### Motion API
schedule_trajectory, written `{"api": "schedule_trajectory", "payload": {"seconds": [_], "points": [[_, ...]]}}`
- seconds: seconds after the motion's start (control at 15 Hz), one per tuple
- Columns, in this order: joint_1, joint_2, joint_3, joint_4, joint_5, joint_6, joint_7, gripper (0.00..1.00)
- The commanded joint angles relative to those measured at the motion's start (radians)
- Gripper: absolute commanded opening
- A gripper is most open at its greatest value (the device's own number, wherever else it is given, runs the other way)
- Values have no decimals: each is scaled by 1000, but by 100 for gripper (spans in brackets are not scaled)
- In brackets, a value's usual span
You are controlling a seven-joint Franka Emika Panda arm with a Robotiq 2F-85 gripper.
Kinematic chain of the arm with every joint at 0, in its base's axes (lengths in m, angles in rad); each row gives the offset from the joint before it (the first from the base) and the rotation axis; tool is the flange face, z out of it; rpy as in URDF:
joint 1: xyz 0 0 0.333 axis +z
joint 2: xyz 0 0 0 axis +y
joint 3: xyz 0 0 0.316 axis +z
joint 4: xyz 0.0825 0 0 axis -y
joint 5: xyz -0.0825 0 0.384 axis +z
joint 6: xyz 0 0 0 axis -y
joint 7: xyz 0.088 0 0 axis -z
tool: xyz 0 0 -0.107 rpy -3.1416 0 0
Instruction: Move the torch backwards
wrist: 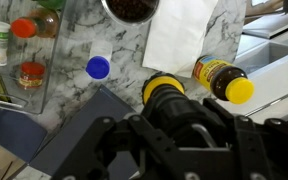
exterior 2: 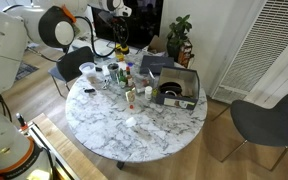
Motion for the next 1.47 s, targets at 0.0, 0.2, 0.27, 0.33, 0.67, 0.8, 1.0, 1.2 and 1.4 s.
{"api": "schedule_trajectory", "payload": {"seconds": [0.0, 0.2, 0.27, 0.33, 0.67, 0.8, 1.0, 1.2, 1.4], "points": [[5, 121, -23, 151, 22, -16, 37, 27], [5, 188, -35, 206, 19, -12, 66, 27], [3, 210, -37, 221, 20, -10, 79, 27], [-3, 222, -30, 223, 10, -3, 90, 27], [-10, 299, -30, 275, 10, -11, 132, 27], [-14, 320, -28, 286, 11, -18, 141, 27], [-20, 341, -27, 296, 12, -27, 150, 27], [-18, 350, -50, 295, -8, -51, 176, 27], [-16, 354, -62, 296, -12, -100, 178, 27]]}}
